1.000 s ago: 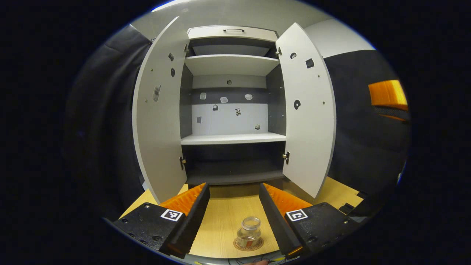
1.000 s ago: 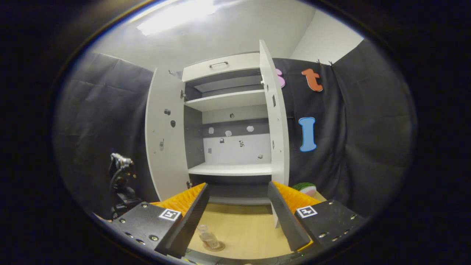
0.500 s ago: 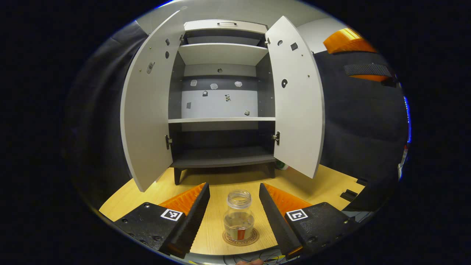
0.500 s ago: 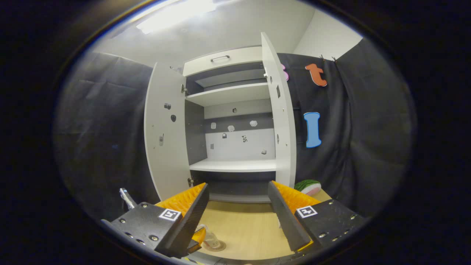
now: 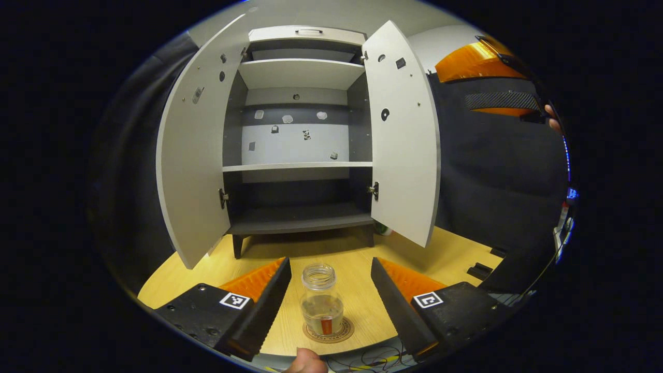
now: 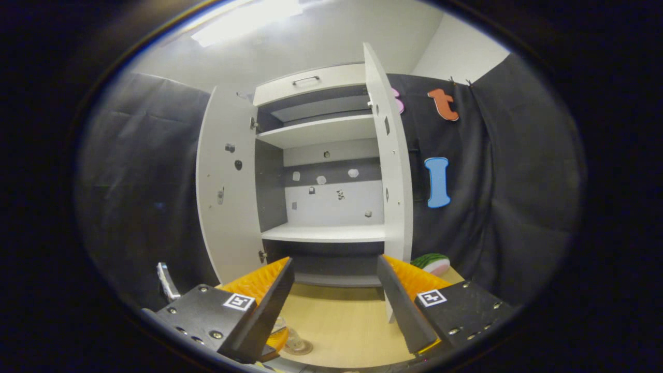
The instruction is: Grasp the bottle in the cabinet with the left hand and place it on the coaster, then close the right door with the right hand and the left door with the left hand.
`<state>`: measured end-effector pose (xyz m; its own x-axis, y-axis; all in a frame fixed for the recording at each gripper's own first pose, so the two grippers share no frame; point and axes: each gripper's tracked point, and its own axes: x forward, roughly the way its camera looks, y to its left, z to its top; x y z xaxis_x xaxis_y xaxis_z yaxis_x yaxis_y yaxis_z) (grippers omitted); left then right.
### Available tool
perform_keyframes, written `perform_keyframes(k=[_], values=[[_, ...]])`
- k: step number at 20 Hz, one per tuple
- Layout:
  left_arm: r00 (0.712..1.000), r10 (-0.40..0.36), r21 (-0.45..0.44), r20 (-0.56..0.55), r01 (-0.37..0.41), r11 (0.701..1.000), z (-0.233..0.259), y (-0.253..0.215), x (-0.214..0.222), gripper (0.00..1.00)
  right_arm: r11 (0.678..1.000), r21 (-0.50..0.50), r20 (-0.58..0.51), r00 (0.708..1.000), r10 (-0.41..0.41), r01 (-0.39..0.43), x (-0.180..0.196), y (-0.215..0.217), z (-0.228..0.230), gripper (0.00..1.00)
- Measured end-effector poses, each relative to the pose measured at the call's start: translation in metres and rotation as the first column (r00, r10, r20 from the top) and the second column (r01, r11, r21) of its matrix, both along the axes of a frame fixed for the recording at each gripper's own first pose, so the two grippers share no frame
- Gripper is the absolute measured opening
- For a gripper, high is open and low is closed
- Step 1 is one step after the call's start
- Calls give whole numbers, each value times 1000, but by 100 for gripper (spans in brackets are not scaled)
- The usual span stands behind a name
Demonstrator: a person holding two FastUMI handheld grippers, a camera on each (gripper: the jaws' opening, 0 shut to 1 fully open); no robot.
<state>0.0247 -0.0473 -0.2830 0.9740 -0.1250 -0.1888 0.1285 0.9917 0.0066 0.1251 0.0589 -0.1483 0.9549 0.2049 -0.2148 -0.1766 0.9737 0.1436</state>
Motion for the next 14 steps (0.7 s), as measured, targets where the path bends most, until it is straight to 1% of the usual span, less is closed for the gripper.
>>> perform_keyframes(k=[3, 5, 8, 11, 13, 14], values=[[1000, -8, 5, -16, 8, 1000, 14, 3, -5, 99, 998, 52, 43, 999, 27, -29, 6, -3, 20, 98], [1000, -15, 3, -12, 15, 1000, 31, 5, -11, 99, 999, 32, 71, 997, 17, -19, 15, -19, 30, 98], [999, -42, 3, 3, 42, 999, 62, 8, -18, 99, 999, -25, 104, 994, -41, 44, 37, -55, 40, 98], [998, -40, 19, 39, 39, 999, 95, 21, -20, 99, 994, -20, 153, 983, -100, 105, 60, -95, 58, 98], [998, -42, 4, 38, 42, 999, 109, 26, -20, 99, 989, -19, 172, 975, -143, 148, 75, -124, 63, 98], [998, -38, -7, 43, 38, 999, 117, 29, -19, 99, 985, -37, 172, 972, -159, 168, 85, -139, 62, 98]])
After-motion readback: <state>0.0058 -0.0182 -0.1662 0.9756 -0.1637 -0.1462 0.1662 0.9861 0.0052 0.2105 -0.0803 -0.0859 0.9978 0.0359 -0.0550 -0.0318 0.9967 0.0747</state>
